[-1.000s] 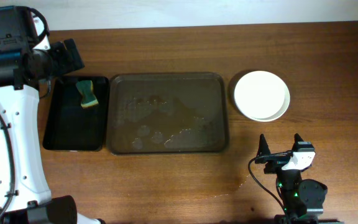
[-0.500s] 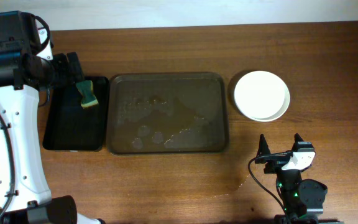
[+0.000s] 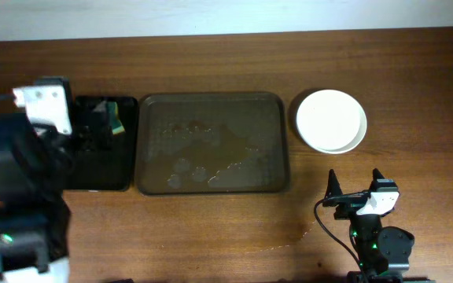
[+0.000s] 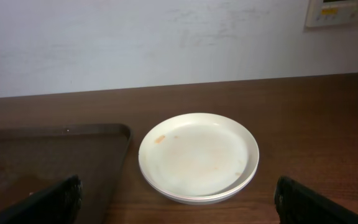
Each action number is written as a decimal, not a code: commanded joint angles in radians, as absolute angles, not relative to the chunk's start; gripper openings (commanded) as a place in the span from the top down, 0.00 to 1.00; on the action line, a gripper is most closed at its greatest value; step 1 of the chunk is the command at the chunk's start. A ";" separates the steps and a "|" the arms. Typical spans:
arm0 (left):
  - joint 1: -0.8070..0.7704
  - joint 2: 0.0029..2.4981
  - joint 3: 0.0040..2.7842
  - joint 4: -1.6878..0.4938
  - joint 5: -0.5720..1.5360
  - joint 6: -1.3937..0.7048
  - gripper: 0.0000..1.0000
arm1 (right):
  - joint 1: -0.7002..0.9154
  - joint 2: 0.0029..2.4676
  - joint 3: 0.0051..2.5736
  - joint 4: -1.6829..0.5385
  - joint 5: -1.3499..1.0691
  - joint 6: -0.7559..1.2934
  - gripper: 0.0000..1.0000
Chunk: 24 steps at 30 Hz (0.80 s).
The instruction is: Clean dirty plates on tray and stack at the side
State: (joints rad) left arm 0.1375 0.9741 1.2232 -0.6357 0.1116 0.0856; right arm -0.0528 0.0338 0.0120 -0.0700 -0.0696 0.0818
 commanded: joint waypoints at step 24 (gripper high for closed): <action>0.138 0.143 0.008 -0.051 0.176 0.234 0.01 | -0.060 0.025 0.006 -0.072 -0.072 0.083 0.02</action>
State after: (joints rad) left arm 0.1375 0.2127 0.0113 -0.0101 0.1688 0.1989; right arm -0.0528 0.0334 0.0120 -0.0689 -0.0700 0.0818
